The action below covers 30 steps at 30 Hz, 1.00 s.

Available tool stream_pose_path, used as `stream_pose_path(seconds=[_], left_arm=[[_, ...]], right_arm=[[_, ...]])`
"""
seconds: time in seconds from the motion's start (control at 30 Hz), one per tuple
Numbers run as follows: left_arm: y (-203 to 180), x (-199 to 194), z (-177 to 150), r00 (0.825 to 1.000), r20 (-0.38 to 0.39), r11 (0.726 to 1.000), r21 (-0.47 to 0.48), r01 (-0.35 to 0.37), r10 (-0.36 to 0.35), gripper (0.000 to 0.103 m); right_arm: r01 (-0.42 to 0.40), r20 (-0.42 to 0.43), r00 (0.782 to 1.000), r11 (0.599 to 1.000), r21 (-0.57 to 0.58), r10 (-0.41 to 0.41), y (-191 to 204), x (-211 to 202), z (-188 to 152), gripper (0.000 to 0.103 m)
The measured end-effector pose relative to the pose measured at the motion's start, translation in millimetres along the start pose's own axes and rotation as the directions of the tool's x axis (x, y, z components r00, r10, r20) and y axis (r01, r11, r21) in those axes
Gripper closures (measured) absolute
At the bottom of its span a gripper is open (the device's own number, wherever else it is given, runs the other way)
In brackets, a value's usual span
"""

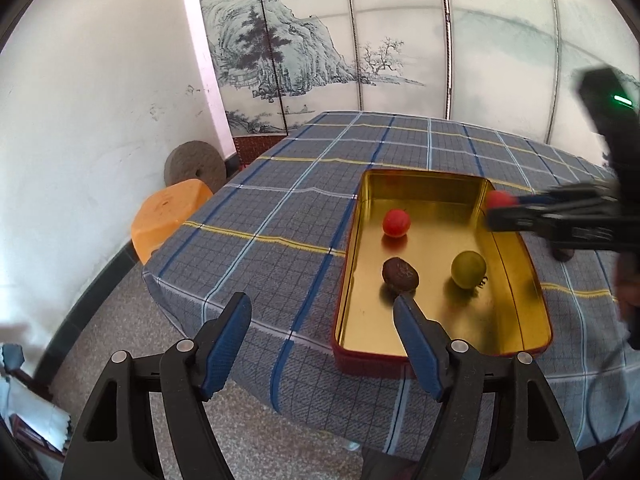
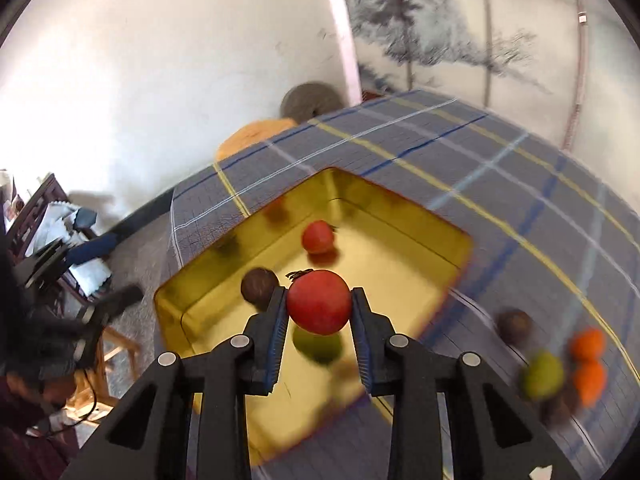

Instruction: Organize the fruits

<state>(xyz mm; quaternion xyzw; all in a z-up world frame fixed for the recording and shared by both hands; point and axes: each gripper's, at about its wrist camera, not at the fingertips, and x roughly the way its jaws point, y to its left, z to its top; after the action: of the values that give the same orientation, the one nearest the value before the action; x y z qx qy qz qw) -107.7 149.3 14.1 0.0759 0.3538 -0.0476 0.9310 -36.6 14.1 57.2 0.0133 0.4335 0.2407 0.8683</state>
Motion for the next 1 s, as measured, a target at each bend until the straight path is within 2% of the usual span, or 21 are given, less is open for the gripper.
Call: stream_pose_path(seconds=[0.1,0.2,0.27,0.33,0.43,0.47,0.53,0.63,0.73,0.87,0.93,1.0], left_arm=[[-1,1,-3,1.0,-0.007,1.0,0.002,0.004,-0.004,0.029],[-2,4,-3,1.0,-0.015,1.0,0.001,0.017,-0.017,0.029],[-4,5,-3,1.0,-0.02,1.0,0.005,0.02,-0.02,0.029],[-6,5,-4,1.0,-0.022,1.0,0.012,0.022,-0.022,0.028],[-10,5,-5,0.999,-0.027,0.999,0.024,0.024,-0.023,0.028],[-12,5,-5,0.999,-0.027,0.999,0.026,0.028,-0.027,0.028],[-16,3,-4,0.999,-0.025,0.999,0.036,0.038,-0.037,0.028],[-24,1,-2,0.999,-0.022,0.997,0.061,0.044,-0.042,0.028],[-38,-3,0,0.998,-0.016,0.993,0.1,0.063,-0.062,0.028],[-64,-8,7,0.997,-0.004,0.982,0.17,0.083,-0.083,0.028],[-79,-11,10,0.994,-0.004,0.974,0.203,0.104,-0.105,0.028],[-96,-11,13,0.989,-0.023,0.961,0.234,0.146,-0.145,0.028]], right_arm=[[-0.005,-0.039,0.999,1.0,-0.021,0.004,6,30,12,0.074],[-0.021,-0.048,0.999,1.0,-0.007,0.021,11,40,17,0.073],[-0.028,-0.011,1.0,0.999,0.02,0.028,10,35,22,0.069],[-0.038,0.046,0.998,0.999,0.038,0.036,10,22,24,0.057],[-0.038,0.152,0.988,0.998,0.054,0.03,6,-9,23,0.053],[-0.022,0.187,0.982,0.998,0.054,0.012,5,-23,19,0.05],[0.041,0.242,0.969,0.997,0.058,-0.054,0,-50,4,0.026],[0.181,0.273,0.942,0.981,0.075,-0.195,-19,-84,-34,0.019],[0.291,0.186,0.932,0.948,0.131,-0.312,-56,-104,-77,0.019],[0.413,0.041,0.896,0.862,0.295,-0.443,-127,-132,-136,0.019],[0.483,-0.035,0.859,0.788,0.382,-0.51,-161,-148,-161,0.009],[0.558,-0.111,0.809,0.695,0.453,-0.577,-194,-163,-184,0.003]])
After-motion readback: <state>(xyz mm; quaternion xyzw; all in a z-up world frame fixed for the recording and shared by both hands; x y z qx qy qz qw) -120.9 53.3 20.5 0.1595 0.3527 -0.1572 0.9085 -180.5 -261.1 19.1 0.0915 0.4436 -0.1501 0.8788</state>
